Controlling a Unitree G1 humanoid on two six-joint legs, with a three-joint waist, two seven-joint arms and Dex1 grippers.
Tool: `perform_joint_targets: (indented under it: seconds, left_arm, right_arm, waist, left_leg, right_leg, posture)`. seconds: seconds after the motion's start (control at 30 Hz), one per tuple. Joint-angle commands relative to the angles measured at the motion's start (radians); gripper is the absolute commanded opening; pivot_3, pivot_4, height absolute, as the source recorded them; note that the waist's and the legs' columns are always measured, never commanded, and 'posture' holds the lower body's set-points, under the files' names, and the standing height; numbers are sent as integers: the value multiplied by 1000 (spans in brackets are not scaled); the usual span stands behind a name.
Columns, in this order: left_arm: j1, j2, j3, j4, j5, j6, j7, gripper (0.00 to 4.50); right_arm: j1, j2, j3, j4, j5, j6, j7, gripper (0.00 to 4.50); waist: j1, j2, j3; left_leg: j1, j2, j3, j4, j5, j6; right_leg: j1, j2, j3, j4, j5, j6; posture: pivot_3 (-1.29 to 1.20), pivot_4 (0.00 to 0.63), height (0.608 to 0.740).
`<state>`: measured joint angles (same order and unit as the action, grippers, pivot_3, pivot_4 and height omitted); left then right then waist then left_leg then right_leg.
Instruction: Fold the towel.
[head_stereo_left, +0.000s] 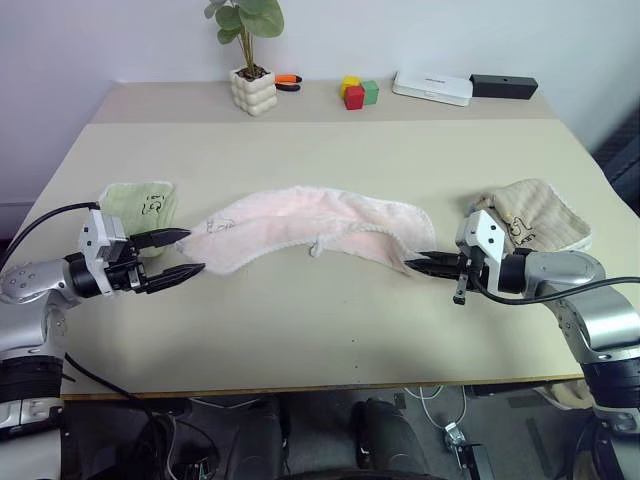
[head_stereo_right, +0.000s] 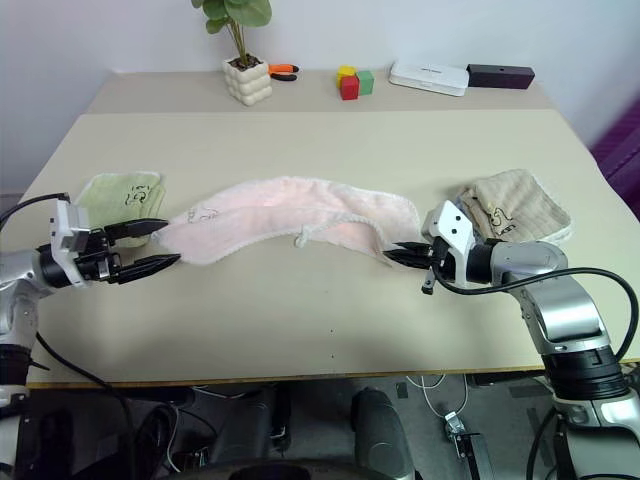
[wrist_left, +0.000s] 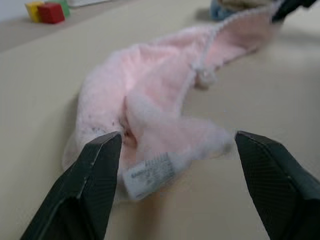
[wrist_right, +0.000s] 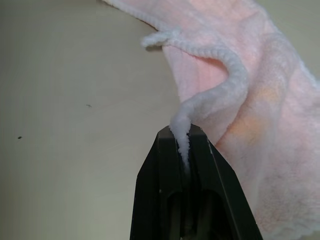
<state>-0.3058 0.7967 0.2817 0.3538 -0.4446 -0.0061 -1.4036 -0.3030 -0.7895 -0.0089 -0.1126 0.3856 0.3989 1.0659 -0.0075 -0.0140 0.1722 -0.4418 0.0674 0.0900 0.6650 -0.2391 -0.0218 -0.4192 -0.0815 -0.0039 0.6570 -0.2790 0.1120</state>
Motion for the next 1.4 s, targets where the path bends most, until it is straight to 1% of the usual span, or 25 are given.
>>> perform_joint_targets:
  seconds: [0.03, 0.2, 0.3, 0.4, 0.47, 0.6, 0.77, 0.9, 1.03, 1.17, 1.2, 1.3, 1.4]
  left_arm:
    - [9, 31, -9, 8, 39, -104, -26, 3376]
    - [-16, 35, -51, 2, 100, -242, -26, 3376]
    - [-41, 53, -75, 25, 158, -416, -33, 3376]
    - [-69, 62, -93, 43, 170, -554, -58, 3376]
    - [-88, 74, -116, 61, 194, -683, -73, 3376]
    - [-120, 119, -194, 108, 247, -955, -116, 3376]
    - [-168, 193, -269, 207, 247, -1139, -130, 3376]
    - [-217, 227, -303, 309, 299, -1313, -62, 3376]
    - [-265, 247, -297, 419, 428, -1433, 44, 3376]
    - [-295, 233, -298, 484, 581, -1500, 162, 3376]
    - [-300, 229, -301, 494, 619, -1505, 193, 3376]
    - [-332, 214, -269, 505, 794, -1495, 312, 3376]
    - [-335, 192, -254, 476, 949, -1478, 454, 3376]
  right_arm:
    - [-3, 10, -14, -24, 1, -21, -9, 0]
    - [0, 18, -15, -25, -6, -28, -17, 0]
    - [5, 22, -19, -31, -7, -30, -24, 0]
    - [13, 26, -20, -35, -11, -39, -31, 0]
    - [14, 29, -21, -37, -10, -38, -37, 0]
    - [19, 32, -24, -35, -7, -41, -40, 0]
    - [17, 33, -24, -38, -5, -38, -44, 0]
    - [22, 34, -27, -41, -2, -39, -44, 0]
    - [27, 37, -28, -43, -1, -39, -46, 0]
    - [22, 43, -23, -41, -1, -38, -48, 0]
    - [19, 45, -22, -39, -1, -38, -48, 0]
    - [14, 47, -21, -36, -2, -38, -47, 0]
    - [11, 52, -22, -35, -2, -37, -49, 0]
  waist:
    - [0, 0, 0]
    - [-1, 0, 0]
    - [0, 0, 0]
    - [0, 0, 0]
    - [-1, 0, 0]
    - [-1, 0, 0]
    - [-1, 0, 0]
    - [1, 0, 0]
    - [0, 0, 0]
    - [1, 0, 0]
    - [1, 0, 0]
    - [1, 0, 0]
    - [4, 0, 0]
  left_leg:
    - [0, 0, 0, 0, 0, 0]
    - [0, 0, 0, 0, 0, 0]
    - [0, 0, 0, 0, 0, 0]
    - [0, 0, 0, 0, 0, 0]
    - [0, 0, 0, 0, 0, 0]
    - [0, 0, 1, 0, 0, 0]
    - [0, 0, 1, 0, 0, 0]
    - [0, 0, 1, 0, 0, 1]
    - [0, 0, 1, 0, -1, 1]
    - [0, 0, 2, 0, -1, 1]
    - [0, 0, 2, 0, -1, 1]
    - [0, 0, 2, 0, -1, 1]
    - [0, 0, 2, 0, -1, 1]
  right_leg:
    - [0, 0, 0, 0, 0, 0]
    - [0, 0, 0, 0, 0, 0]
    - [0, 0, 0, 0, 0, 0]
    - [0, 0, 0, 0, 0, 0]
    - [0, 0, 0, 0, 0, 0]
    - [0, 0, 0, 0, 0, 0]
    - [0, 0, 0, 0, 0, 0]
    - [0, 0, 0, 0, 0, 0]
    - [0, 0, 0, 0, 0, 0]
    - [0, 0, 0, 0, 0, 0]
    - [0, 0, 0, 0, 0, 0]
    - [0, 0, 0, 0, 0, 0]
    - [0, 0, 0, 0, 0, 0]
  posture:
    - [0, 150, 735]
    - [0, 150, 735]
    - [0, 150, 735]
    - [0, 150, 735]
    - [0, 150, 735]
    - [0, 150, 735]
    - [0, 150, 735]
    - [0, 150, 735]
    - [0, 150, 735]
    - [0, 150, 735]
    - [0, 150, 735]
    - [0, 150, 735]
    - [0, 150, 735]
